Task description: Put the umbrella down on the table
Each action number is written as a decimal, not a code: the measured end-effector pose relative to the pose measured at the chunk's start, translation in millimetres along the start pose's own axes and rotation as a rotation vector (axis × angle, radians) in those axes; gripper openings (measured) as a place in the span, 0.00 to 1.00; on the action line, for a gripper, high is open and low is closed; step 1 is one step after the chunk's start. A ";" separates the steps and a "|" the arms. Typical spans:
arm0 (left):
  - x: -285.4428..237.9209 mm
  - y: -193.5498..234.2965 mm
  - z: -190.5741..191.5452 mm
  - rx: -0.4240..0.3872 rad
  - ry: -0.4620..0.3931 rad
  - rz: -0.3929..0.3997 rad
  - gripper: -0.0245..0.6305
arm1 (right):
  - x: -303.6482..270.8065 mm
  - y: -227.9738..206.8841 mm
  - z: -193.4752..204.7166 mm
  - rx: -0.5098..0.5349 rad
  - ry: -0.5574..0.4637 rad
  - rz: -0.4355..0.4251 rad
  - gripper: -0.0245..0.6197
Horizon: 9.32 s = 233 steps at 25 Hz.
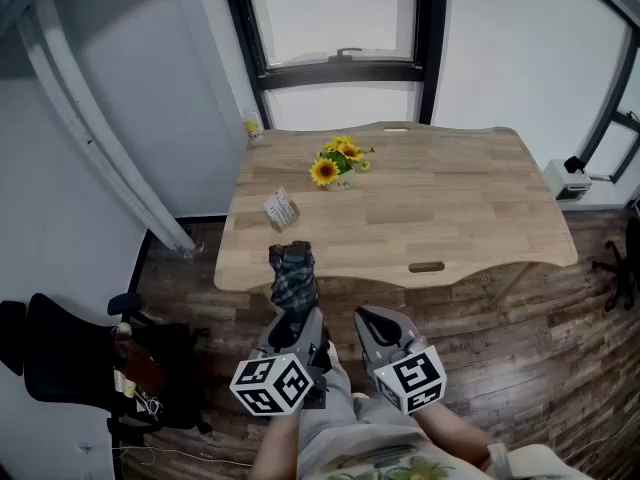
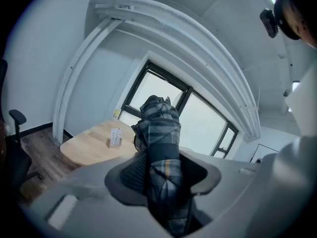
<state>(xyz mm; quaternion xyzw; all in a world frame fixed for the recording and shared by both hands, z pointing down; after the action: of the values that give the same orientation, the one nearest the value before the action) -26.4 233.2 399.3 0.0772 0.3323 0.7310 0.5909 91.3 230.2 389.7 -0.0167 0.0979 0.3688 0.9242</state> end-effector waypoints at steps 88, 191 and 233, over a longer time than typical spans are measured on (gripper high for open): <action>-302.7 137.2 -84.5 0.057 0.276 0.075 0.33 | -286.7 -164.6 -2.6 0.014 0.071 0.158 0.04; -401.6 241.3 46.8 0.166 0.531 -0.156 0.40 | -327.7 -220.0 57.7 -0.082 0.229 0.122 0.04; -349.8 162.6 -95.8 -0.208 0.227 -0.056 0.37 | -307.1 -199.4 33.7 -0.060 0.152 0.136 0.04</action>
<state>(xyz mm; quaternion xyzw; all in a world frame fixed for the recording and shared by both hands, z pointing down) -105.6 -137.9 517.6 -0.0768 0.3215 0.7486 0.5747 15.9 -119.7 473.9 -0.0656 0.1576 0.4312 0.8859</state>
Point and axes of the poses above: the fingertips, and each gripper's own axes: x backward along the fingers, y to its left, z out of its underside, the point moved 2 cm from there along x, backward along the fingers, and after that the axes turned 8 degrees about x, right-handed, at the moved point
